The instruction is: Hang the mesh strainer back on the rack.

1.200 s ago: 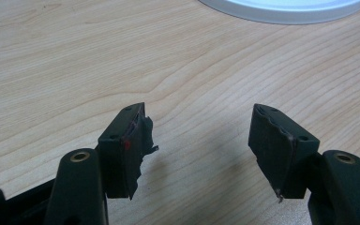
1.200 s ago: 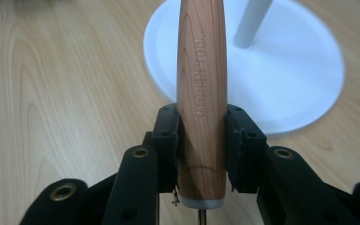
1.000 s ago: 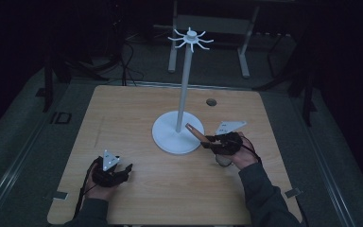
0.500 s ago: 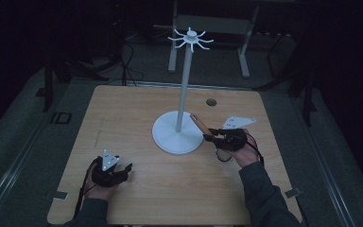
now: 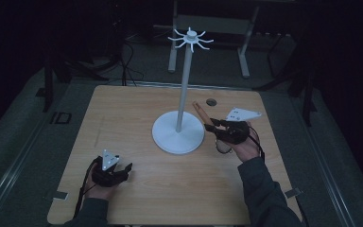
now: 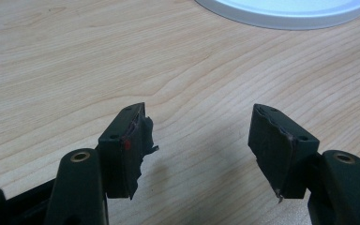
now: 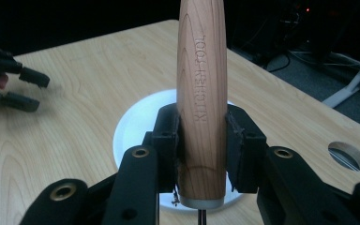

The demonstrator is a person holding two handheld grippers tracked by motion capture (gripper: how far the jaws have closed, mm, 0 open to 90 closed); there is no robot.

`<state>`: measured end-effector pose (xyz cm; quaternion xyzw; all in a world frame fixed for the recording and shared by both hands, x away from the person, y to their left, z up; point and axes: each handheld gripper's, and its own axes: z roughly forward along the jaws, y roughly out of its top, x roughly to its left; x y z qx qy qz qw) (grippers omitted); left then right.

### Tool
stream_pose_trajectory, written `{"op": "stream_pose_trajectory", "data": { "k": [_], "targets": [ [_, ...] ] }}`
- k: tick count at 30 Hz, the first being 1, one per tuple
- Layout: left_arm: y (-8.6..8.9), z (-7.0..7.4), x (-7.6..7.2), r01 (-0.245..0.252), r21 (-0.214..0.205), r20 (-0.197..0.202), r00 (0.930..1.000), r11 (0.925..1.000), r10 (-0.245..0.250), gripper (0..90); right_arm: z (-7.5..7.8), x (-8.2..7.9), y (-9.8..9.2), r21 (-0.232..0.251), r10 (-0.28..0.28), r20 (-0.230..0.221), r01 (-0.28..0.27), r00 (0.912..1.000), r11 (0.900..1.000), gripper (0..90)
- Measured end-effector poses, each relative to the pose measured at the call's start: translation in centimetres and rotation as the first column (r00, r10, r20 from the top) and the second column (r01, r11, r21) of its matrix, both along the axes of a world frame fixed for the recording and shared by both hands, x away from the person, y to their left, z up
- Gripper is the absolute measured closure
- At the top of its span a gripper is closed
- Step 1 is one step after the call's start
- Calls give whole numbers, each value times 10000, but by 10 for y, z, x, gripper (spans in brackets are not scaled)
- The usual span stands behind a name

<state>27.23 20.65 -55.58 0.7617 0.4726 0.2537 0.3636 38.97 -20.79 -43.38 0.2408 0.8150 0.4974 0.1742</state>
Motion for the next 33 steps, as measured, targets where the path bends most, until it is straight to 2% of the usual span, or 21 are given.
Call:
{"op": "stream_pose_trajectory", "data": {
  "k": [13, 21, 33],
  "targets": [
    [0, 0, 0, -14, -25, 3, 10000, 10000, 14, 376, 20, 3, 0, 785, -171, 92, 163, 9998, 9968, 683],
    [0, 0, 0, -19, -42, 10, 10000, 10000, 20, 376, 32, 5, 1, 1034, -199, 245, 172, 9995, 9945, 683],
    [0, 0, 0, -1, -39, 0, 10000, 10000, 1, 376, 43, 5, 5, 1070, -196, 502, 141, 9985, 9942, 683]
  ]
}}
